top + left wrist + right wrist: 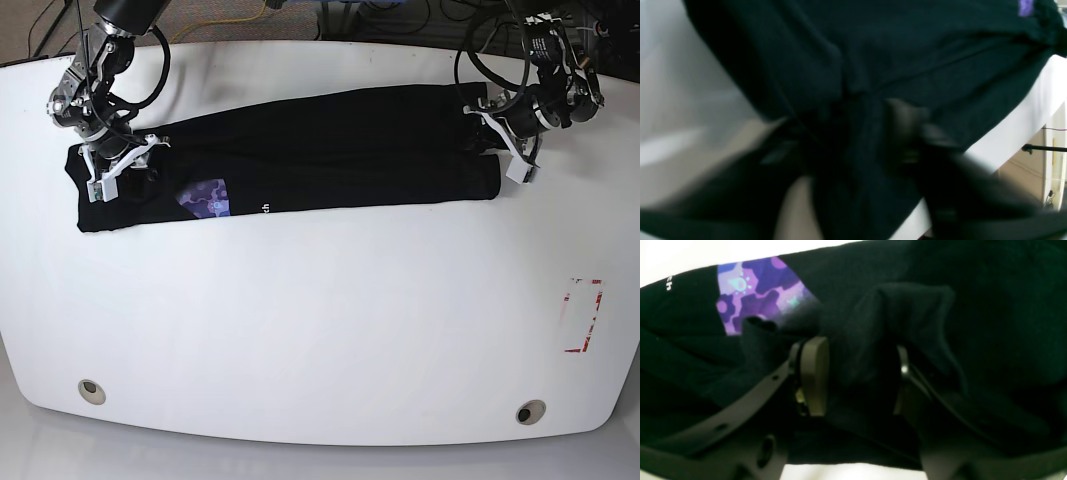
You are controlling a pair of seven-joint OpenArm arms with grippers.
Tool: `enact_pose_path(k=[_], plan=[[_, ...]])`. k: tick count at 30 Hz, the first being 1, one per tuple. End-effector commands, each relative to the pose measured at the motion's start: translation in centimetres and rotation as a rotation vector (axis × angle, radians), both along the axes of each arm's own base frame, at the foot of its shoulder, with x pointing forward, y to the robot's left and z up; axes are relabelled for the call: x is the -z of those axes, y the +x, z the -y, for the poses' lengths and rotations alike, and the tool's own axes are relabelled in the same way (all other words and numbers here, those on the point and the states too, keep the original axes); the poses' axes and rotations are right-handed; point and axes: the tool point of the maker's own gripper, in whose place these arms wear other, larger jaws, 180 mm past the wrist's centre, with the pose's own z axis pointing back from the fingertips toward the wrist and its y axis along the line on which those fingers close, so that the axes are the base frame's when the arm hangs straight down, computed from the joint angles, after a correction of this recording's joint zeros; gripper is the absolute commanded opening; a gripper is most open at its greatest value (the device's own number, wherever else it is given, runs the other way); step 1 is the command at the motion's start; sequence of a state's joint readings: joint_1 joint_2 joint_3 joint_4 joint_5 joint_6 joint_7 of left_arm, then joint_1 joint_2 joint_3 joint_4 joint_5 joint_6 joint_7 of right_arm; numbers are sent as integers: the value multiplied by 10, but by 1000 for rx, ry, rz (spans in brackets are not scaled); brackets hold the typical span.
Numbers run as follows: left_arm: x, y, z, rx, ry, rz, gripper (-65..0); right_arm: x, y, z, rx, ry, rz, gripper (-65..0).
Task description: Layout the t-shirt on the table in an organized manner, then fold the t-shirt properly
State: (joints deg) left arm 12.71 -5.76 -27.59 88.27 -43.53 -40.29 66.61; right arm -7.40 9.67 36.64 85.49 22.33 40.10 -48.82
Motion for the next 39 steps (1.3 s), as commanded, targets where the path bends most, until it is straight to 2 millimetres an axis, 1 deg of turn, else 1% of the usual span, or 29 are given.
enact_pose_path(k=[1,6,9,18,24,29,39], plan=[[3,-5,-3,16,30,-28,-644,11,-14,2,-17,-28,-82,-403],[-2,-1,-3,19,31,-7,-643,11,-14,2,-17,-27,-84,-403],[-15,9,-3,28,54,42,-649,11,-14,2,-17,-27,-84,-403],[-51,25,-3,58,125,162,-650,11,-14,2,-17,-27,-84,-403],[-64,28,-3,74,156,203,-650,11,-14,2,-17,-27,-84,-403],[-67,28,-4,77,163,212,-650,11,-14,2,-17,-27,-84,-403],[-64,25,-4,76,160,199,-649,11,-14,2,-17,-27,-84,-403]])
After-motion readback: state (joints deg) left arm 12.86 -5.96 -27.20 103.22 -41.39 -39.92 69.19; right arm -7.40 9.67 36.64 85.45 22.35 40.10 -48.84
